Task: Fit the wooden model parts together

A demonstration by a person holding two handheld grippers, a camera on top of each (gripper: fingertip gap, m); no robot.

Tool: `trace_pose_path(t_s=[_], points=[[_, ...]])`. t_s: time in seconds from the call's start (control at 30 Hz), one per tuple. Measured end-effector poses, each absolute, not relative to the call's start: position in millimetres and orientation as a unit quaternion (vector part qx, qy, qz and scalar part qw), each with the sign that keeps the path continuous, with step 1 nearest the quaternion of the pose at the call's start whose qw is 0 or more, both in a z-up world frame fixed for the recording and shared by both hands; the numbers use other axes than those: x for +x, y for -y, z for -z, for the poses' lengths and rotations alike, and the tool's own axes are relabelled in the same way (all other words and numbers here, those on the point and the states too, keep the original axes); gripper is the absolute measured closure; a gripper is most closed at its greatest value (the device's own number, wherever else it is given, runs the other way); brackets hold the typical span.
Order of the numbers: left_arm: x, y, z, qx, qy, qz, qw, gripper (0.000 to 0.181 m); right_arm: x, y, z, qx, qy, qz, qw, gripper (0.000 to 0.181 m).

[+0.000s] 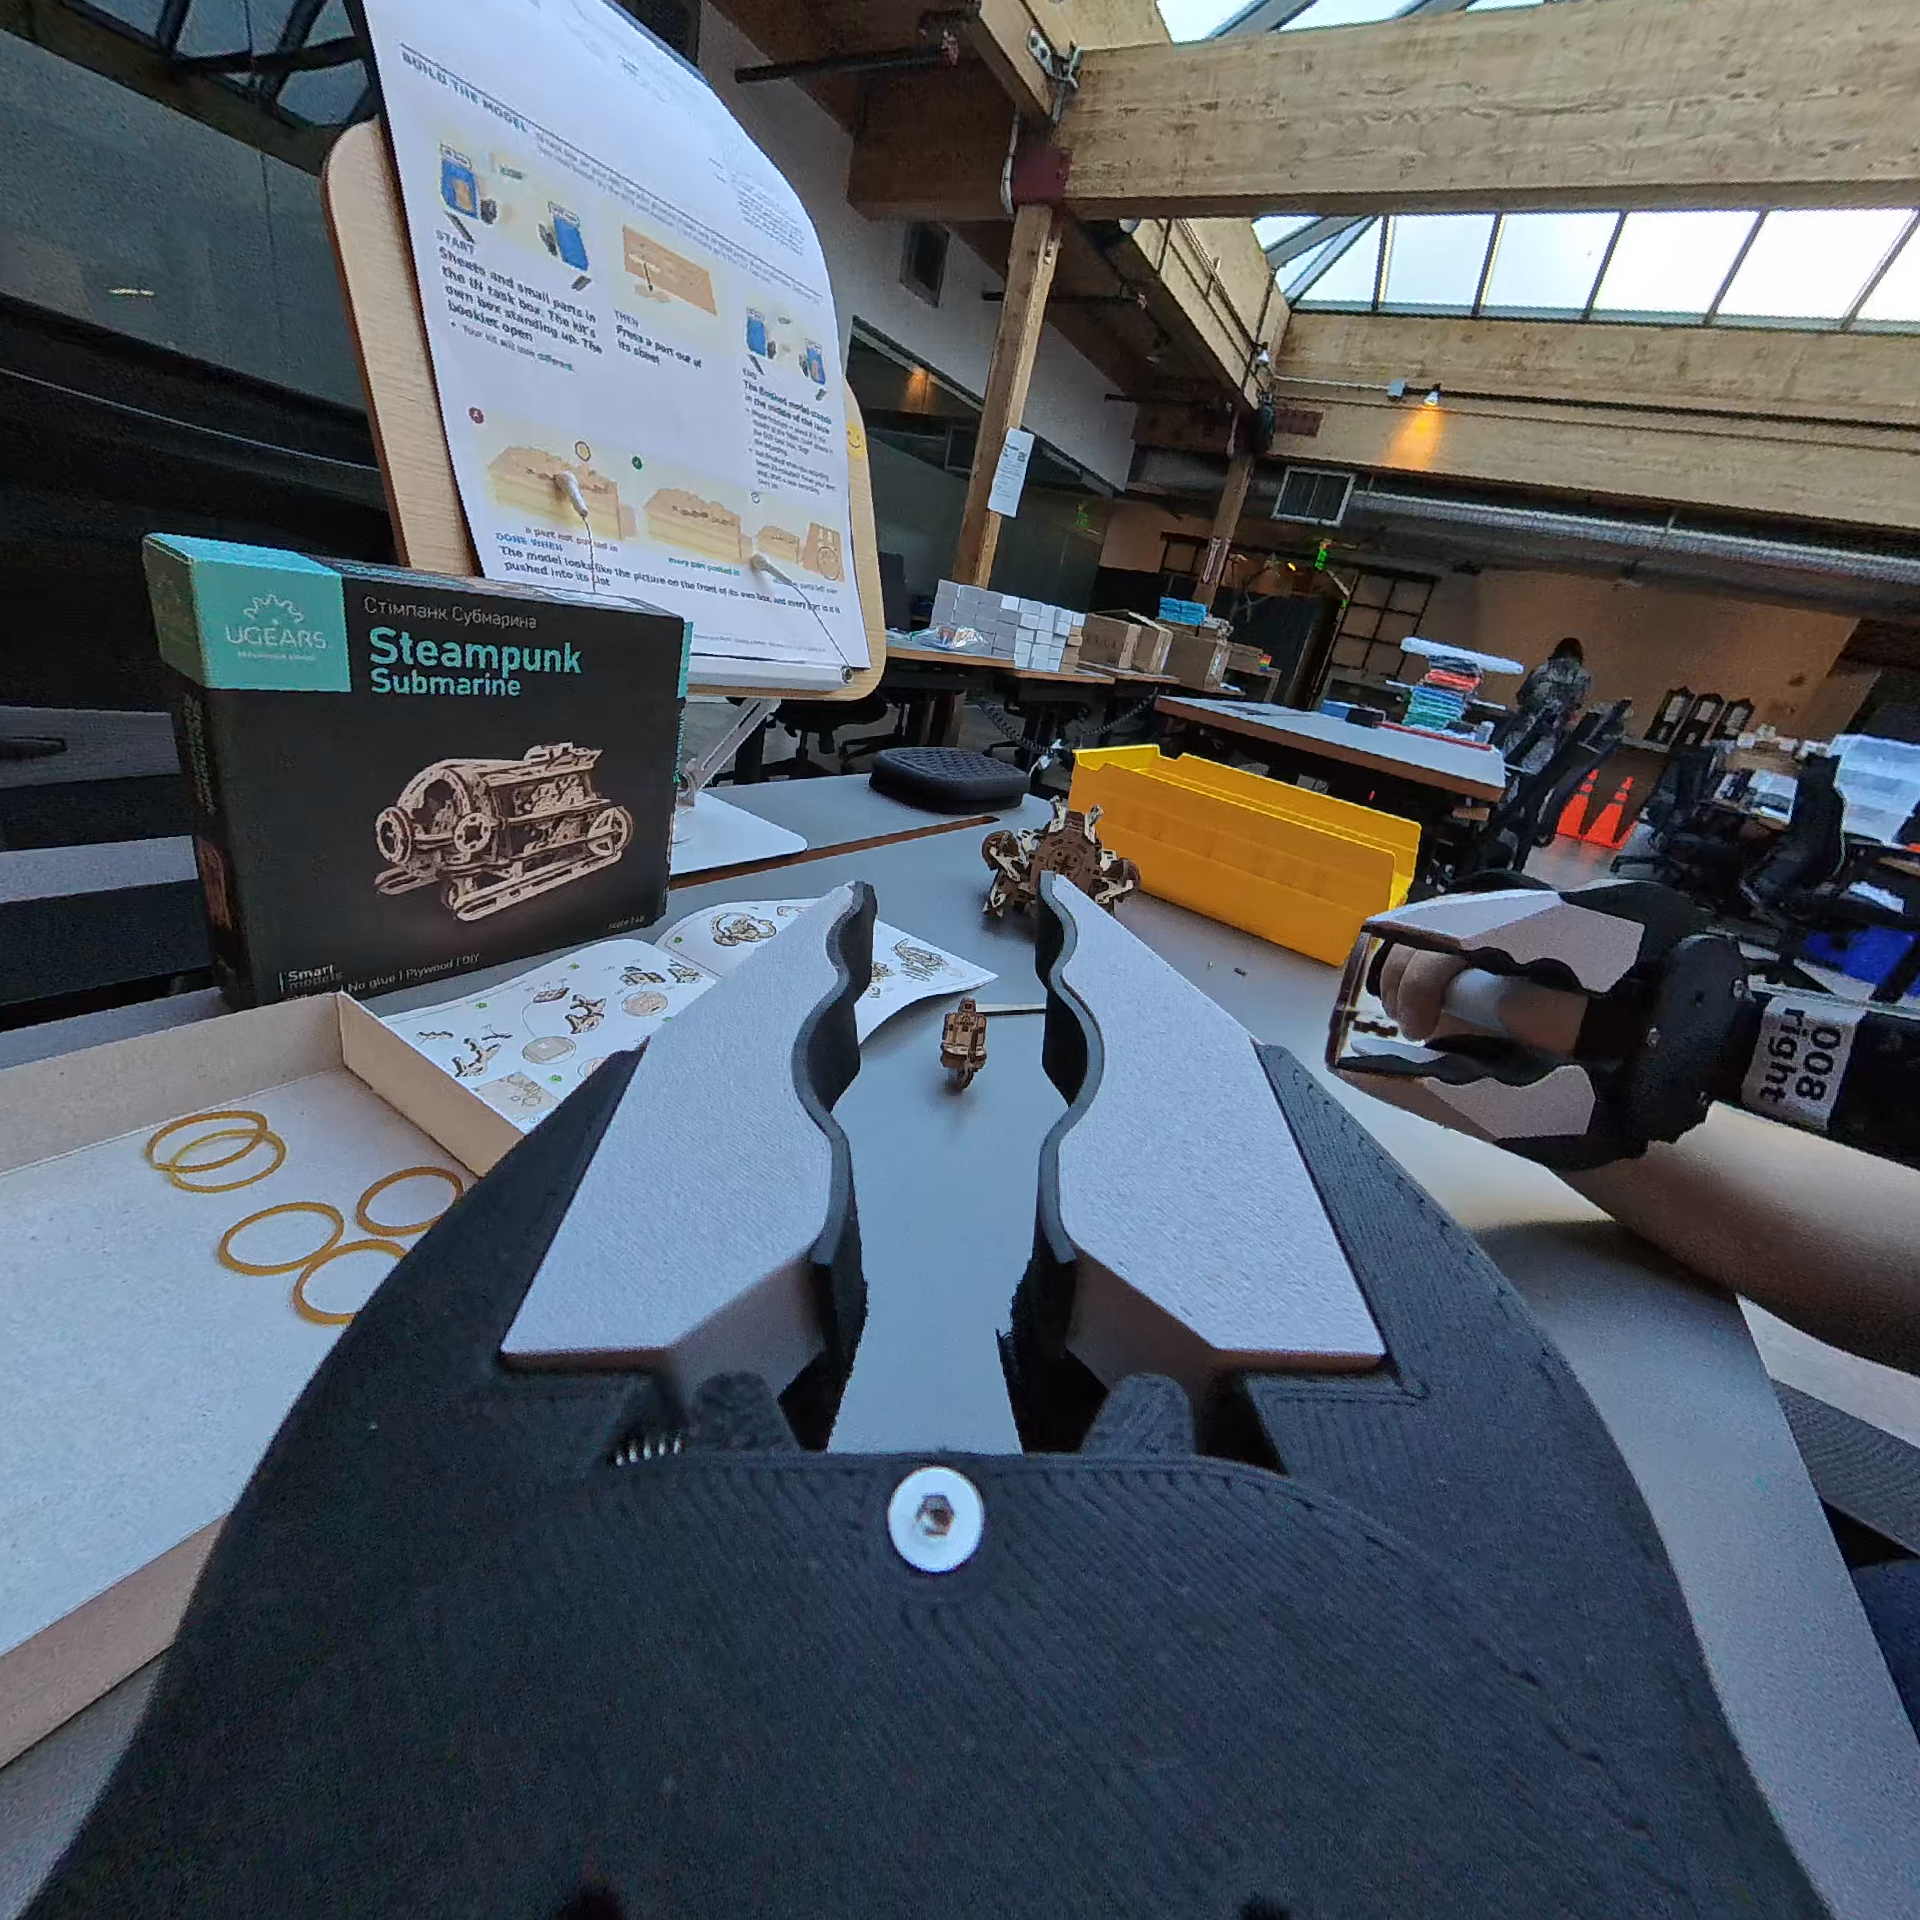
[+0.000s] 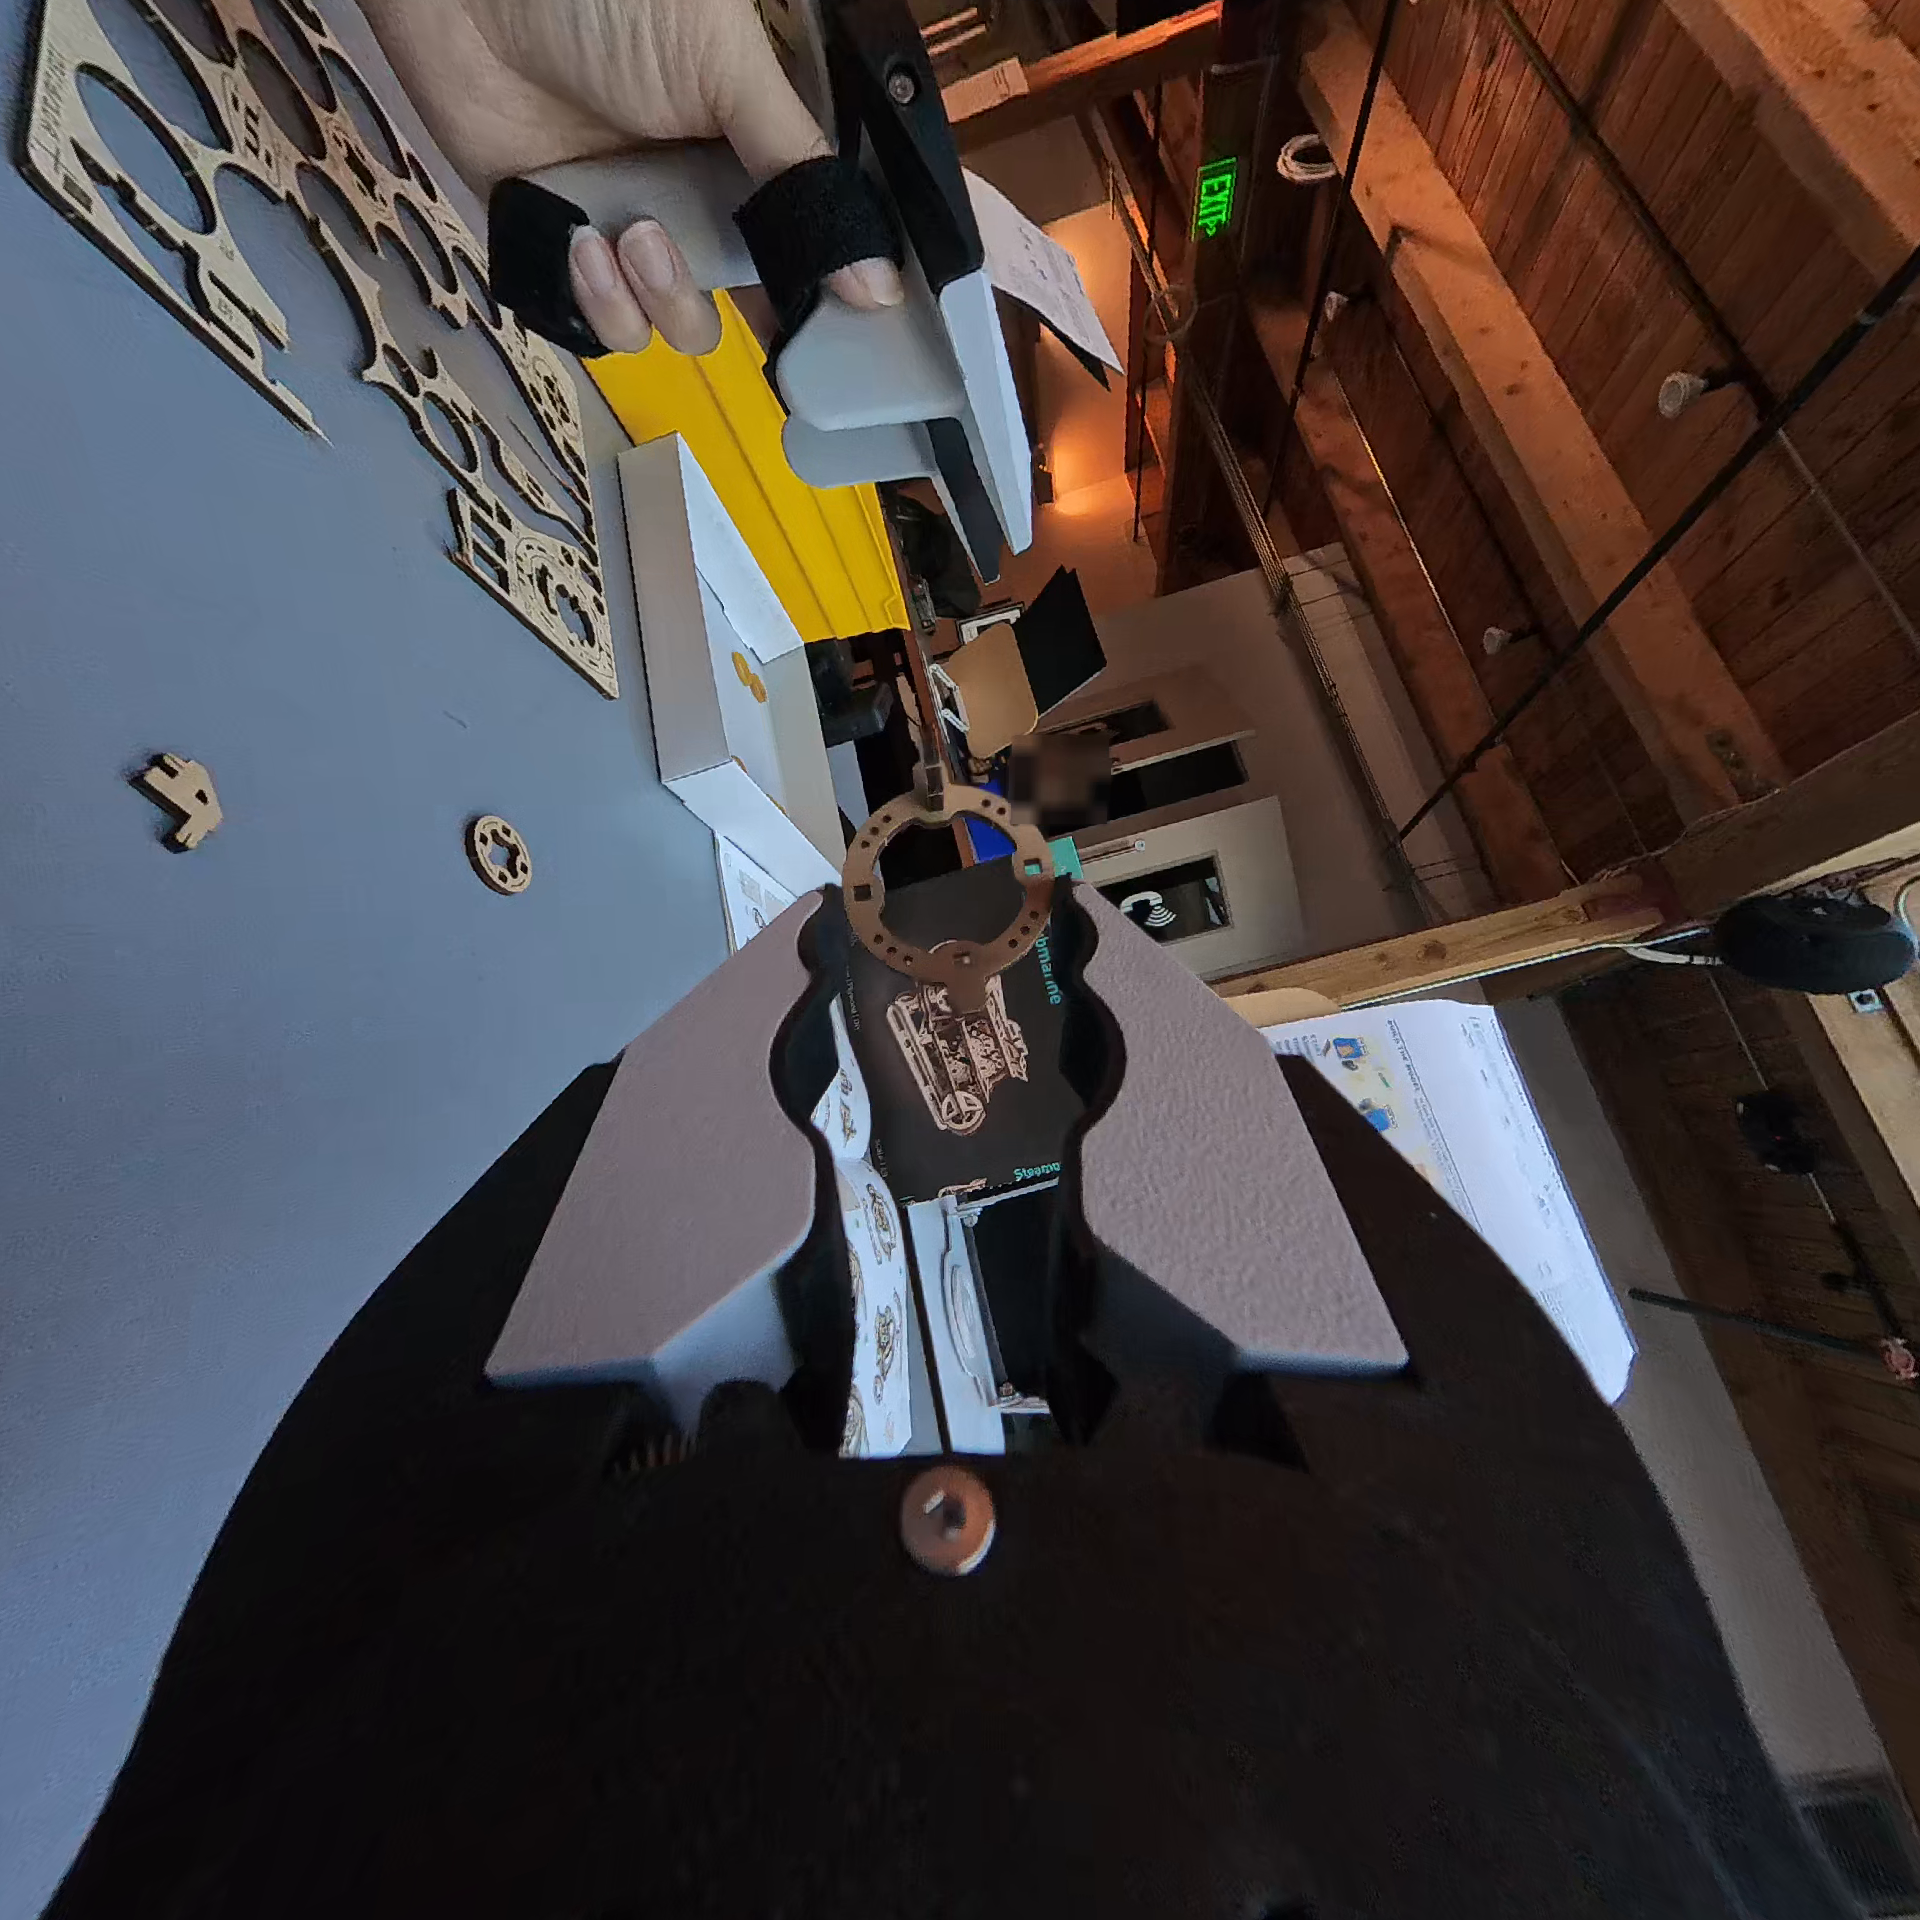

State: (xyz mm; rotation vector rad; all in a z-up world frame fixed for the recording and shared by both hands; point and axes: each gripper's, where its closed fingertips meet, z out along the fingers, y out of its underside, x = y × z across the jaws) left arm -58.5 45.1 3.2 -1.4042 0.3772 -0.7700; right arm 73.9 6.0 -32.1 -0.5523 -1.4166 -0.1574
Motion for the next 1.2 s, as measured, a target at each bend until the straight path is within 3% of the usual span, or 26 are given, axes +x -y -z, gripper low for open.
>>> trace_pose_path(t_s=[0.4, 0.6, 0.8, 1.1, 1.2], points=[[-59.0, -46.3, -1.2, -0.629, -0.167, 0.340, 0.679, 0.152, 74.6, -18.3, 47.3, -0.302, 0.658, 0.039, 0.689, 0.143], [-57.8, -46.0, -0.8, -0.630, -0.170, 0.342, 0.676, 0.152, 75.8, -41.2, 89.4, -0.465, 0.663, -0.113, 0.576, 0.143], [-57.6, -47.3, 0.9, -0.636, -0.168, 0.336, 0.674, 0.150, 76.0, -26.6, 132.6, -0.656, 0.581, -0.378, 0.299, 0.143], [-56.1, -45.4, -1.0, -0.634, -0.172, 0.338, 0.674, 0.151, 72.2, -17.9, 155.1, -0.671, 0.615, -0.323, 0.259, 0.142], [-54.3, -44.6, -1.1, -0.634, -0.175, 0.340, 0.672, 0.151, 73.9, -14.5, 153.9, -0.669, 0.635, -0.298, 0.247, 0.127]])
